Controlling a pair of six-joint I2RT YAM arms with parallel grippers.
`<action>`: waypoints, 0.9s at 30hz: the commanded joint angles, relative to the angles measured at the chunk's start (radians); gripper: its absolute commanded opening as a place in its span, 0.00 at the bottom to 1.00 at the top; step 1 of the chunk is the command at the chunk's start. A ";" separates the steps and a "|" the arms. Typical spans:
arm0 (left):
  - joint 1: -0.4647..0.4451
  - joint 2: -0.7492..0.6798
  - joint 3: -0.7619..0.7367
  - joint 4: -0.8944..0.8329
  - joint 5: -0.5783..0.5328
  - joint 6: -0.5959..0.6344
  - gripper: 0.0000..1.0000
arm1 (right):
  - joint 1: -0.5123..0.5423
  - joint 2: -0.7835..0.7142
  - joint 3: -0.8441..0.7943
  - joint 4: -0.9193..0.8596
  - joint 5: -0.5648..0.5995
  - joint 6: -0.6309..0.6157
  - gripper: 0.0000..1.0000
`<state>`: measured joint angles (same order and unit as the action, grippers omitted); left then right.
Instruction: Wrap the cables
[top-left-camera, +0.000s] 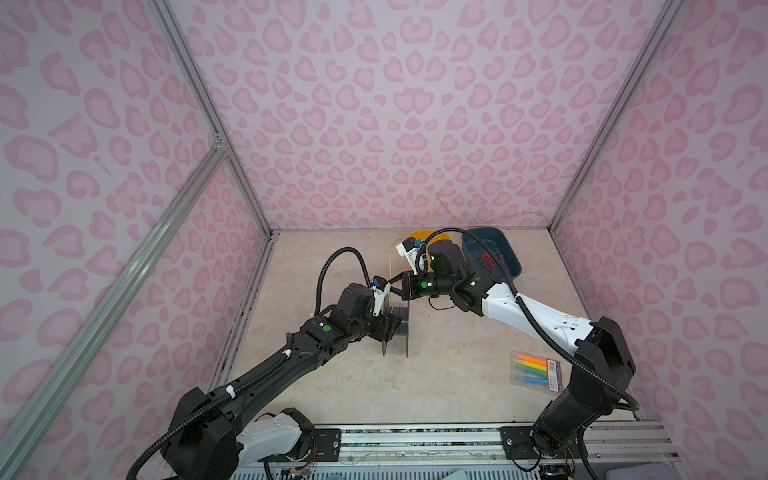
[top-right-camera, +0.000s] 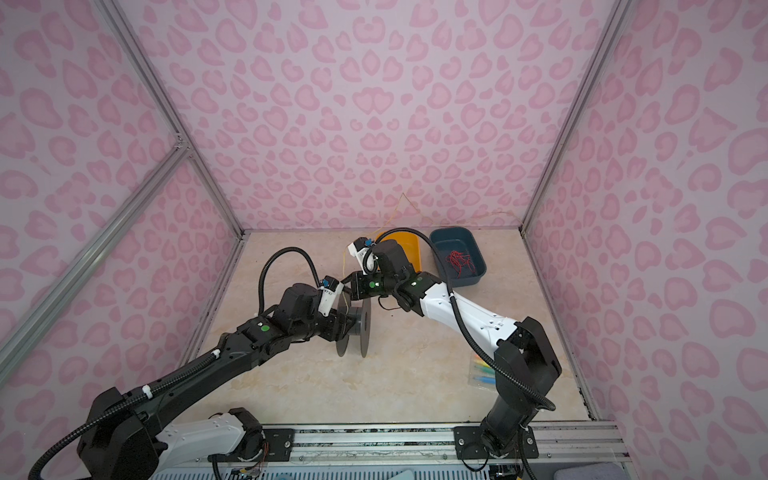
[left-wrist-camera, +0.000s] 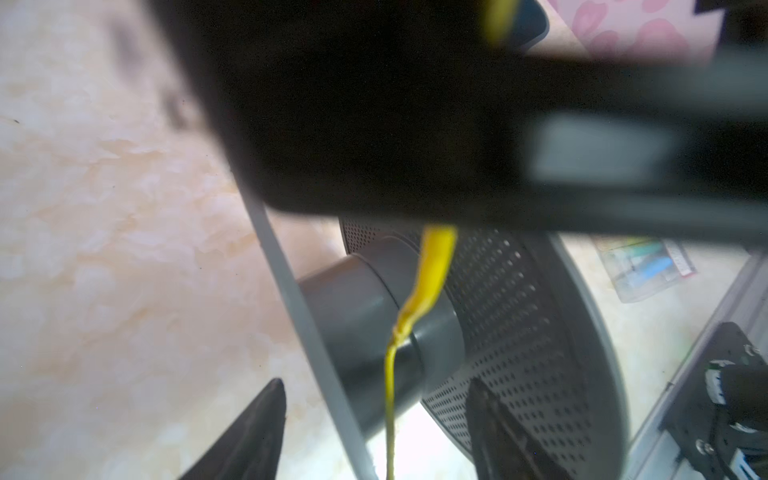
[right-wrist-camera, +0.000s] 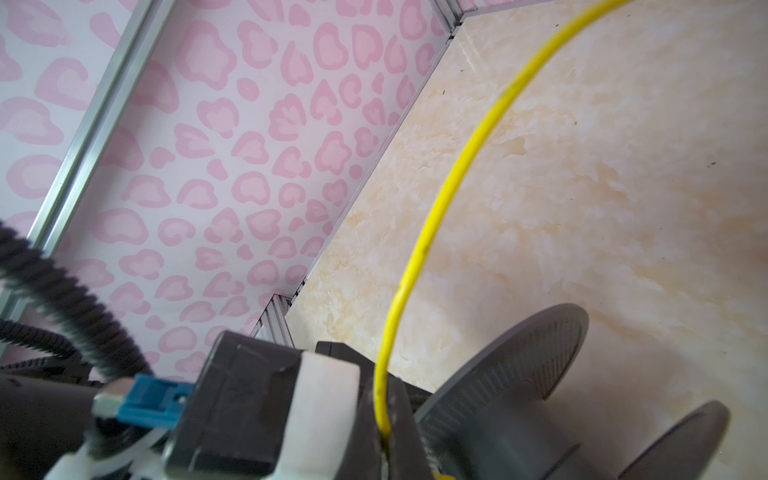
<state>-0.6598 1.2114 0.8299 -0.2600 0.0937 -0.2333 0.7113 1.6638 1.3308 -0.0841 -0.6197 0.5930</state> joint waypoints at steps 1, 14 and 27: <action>-0.012 0.016 0.018 0.021 -0.074 0.015 0.67 | -0.007 0.005 -0.017 0.086 -0.063 0.040 0.00; -0.012 0.005 0.013 0.039 -0.118 0.003 0.51 | -0.009 0.011 -0.054 0.112 -0.086 0.051 0.00; -0.013 0.014 0.026 0.022 -0.158 -0.003 0.23 | -0.018 0.017 -0.083 0.161 -0.120 0.086 0.00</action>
<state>-0.6724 1.2224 0.8398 -0.2527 -0.0406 -0.2344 0.6945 1.6787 1.2594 0.0395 -0.7223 0.6704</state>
